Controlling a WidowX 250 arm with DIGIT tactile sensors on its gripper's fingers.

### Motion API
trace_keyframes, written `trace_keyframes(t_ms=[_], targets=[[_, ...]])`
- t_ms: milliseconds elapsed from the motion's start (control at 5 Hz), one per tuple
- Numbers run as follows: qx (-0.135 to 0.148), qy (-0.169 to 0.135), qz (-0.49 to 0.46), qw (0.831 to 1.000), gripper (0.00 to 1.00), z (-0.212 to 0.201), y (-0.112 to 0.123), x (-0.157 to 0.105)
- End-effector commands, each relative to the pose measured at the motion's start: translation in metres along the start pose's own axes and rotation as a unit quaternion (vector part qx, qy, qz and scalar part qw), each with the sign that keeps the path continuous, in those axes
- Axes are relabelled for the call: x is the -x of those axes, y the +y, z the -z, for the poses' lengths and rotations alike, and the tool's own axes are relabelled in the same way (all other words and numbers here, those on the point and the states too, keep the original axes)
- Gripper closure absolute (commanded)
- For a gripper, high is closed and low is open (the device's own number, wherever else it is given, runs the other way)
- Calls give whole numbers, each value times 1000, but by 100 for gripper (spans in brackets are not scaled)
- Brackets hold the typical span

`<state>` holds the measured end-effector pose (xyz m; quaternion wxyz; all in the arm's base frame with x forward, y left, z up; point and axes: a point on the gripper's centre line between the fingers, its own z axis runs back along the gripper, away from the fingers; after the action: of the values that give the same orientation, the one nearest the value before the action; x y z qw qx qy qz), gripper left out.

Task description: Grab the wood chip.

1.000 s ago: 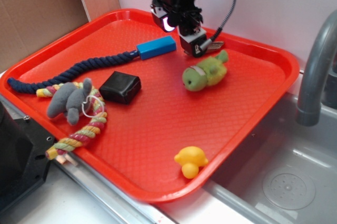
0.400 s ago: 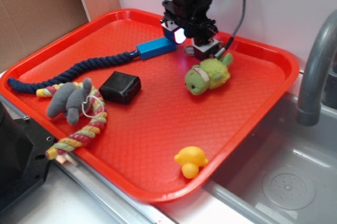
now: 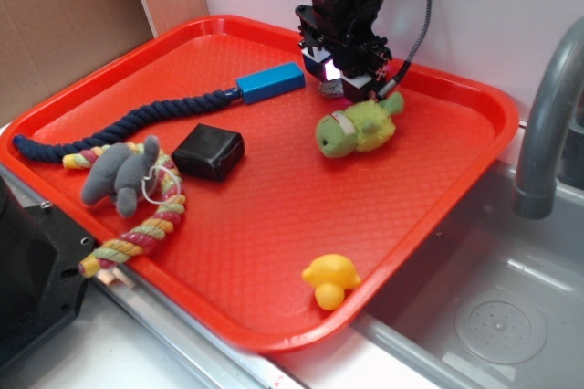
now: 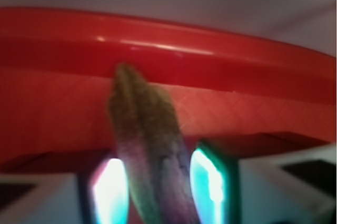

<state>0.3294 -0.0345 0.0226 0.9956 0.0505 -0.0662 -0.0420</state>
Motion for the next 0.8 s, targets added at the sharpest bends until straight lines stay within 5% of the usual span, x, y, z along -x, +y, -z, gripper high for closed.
trace_keyframes(t_ms=[0,600], targets=[[18,-78,-8,997,100,-58,-5,26],[112,-43,-126,985,100,-161,7,90]])
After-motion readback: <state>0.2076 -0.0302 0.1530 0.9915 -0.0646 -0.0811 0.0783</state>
